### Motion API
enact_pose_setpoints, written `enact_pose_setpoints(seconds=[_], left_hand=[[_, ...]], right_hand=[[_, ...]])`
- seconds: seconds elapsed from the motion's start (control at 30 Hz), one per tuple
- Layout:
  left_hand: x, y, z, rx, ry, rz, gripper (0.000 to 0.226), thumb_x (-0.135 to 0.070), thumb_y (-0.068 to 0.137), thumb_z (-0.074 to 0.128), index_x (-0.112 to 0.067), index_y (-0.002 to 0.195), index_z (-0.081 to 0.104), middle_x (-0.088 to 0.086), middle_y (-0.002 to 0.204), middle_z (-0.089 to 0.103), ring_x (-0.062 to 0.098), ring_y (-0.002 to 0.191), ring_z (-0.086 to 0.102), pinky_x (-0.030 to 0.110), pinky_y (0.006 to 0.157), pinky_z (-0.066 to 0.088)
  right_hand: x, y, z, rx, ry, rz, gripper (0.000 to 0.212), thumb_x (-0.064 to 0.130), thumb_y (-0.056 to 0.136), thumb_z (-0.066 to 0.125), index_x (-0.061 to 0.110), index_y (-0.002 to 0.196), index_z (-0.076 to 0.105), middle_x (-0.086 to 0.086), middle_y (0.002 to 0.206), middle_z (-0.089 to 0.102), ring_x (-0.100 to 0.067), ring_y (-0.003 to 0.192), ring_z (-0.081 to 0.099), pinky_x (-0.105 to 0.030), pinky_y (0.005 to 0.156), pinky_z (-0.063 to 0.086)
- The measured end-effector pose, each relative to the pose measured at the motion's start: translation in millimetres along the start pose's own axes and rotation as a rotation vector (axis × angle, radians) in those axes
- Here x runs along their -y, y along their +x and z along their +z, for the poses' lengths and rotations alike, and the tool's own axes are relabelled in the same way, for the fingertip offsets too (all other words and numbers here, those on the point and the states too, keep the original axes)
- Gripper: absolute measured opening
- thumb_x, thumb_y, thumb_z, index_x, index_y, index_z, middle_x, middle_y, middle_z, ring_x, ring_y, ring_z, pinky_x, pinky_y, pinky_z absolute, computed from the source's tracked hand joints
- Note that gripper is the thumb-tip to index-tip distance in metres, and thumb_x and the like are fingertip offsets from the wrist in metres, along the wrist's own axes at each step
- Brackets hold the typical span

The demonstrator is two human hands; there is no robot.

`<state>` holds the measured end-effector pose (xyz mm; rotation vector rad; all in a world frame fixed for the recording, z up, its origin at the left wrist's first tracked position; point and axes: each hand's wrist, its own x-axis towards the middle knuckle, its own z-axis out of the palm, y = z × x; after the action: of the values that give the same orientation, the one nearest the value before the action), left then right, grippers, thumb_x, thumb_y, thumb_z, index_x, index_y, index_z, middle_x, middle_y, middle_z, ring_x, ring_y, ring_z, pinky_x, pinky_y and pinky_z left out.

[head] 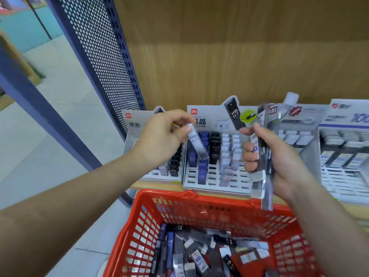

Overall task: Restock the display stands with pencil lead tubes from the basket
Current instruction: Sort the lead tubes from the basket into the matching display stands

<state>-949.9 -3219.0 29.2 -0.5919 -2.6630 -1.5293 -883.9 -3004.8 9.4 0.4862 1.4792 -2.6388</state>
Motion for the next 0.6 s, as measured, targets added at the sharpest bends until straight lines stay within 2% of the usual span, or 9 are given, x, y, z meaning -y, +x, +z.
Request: enact_pose_setpoints(seconds=[0.07, 0.17, 0.27, 0.4, 0.5, 0.6], left_hand=[[-2.3, -2.0, 14.9, 0.029, 0.02, 0.012, 0.033, -0.005, 0.089, 0.062, -0.038, 0.084, 0.065, 0.007, 0.086, 0.067, 0.034, 0.079, 0.064, 0.049, 0.079, 0.055], [-5.7, -1.1, 31.8, 0.005, 0.046, 0.051, 0.035, -0.009, 0.089, 0.064, -0.044, 0.082, 0.063, -0.005, 0.082, 0.067, 0.021, 0.075, 0.065, 0.044, 0.081, 0.055], [-16.3, 2.7, 45.4, -0.02, 0.035, 0.054, 0.033, -0.008, 0.09, 0.062, -0.04, 0.085, 0.062, -0.007, 0.08, 0.064, 0.02, 0.074, 0.064, 0.04, 0.081, 0.055], [-22.1, 6.3, 71.6, 0.055, 0.118, 0.064, 0.019, -0.01, 0.089, 0.065, -0.029, 0.091, 0.068, -0.002, 0.083, 0.068, 0.021, 0.079, 0.066, 0.039, 0.083, 0.055], [-22.4, 4.3, 90.6, 0.147, 0.288, 0.07, 0.017, -0.014, 0.09, 0.064, -0.018, 0.104, 0.072, -0.001, 0.094, 0.071, 0.013, 0.085, 0.065, 0.03, 0.086, 0.051], [-22.1, 3.1, 101.6, 0.218, 0.395, 0.069, 0.022, -0.018, 0.092, 0.063, -0.017, 0.113, 0.07, 0.0, 0.106, 0.071, 0.012, 0.097, 0.065, 0.026, 0.091, 0.049]], right_hand=[[4.8, -1.8, -17.0, -0.032, 0.036, -0.022, 0.027, 0.039, 0.091, 0.058, 0.014, 0.102, 0.062, 0.001, 0.062, 0.045, -0.009, 0.045, 0.04, -0.018, 0.037, 0.034], [1.5, -9.4, -37.5, -0.059, 0.09, -0.035, 0.028, 0.04, 0.098, 0.049, 0.014, 0.102, 0.058, 0.001, 0.062, 0.046, -0.008, 0.043, 0.039, -0.018, 0.037, 0.035], [-7.8, -15.2, -51.9, -0.08, 0.197, -0.013, 0.031, 0.042, 0.099, 0.046, 0.013, 0.098, 0.057, 0.001, 0.061, 0.047, -0.008, 0.041, 0.041, -0.018, 0.036, 0.037], [-19.1, -19.4, -61.5, -0.097, 0.295, 0.004, 0.033, 0.043, 0.096, 0.049, 0.011, 0.105, 0.055, -0.001, 0.061, 0.049, -0.011, 0.044, 0.045, -0.019, 0.039, 0.04], [-20.2, -22.2, -65.2, -0.105, 0.313, -0.01, 0.035, 0.043, 0.093, 0.054, 0.011, 0.107, 0.057, -0.001, 0.062, 0.049, -0.011, 0.046, 0.045, -0.021, 0.04, 0.04], [-16.5, -24.9, -69.2, -0.093, 0.345, -0.027, 0.037, 0.043, 0.091, 0.056, 0.011, 0.11, 0.056, -0.001, 0.062, 0.048, -0.011, 0.046, 0.045, -0.022, 0.04, 0.04]])
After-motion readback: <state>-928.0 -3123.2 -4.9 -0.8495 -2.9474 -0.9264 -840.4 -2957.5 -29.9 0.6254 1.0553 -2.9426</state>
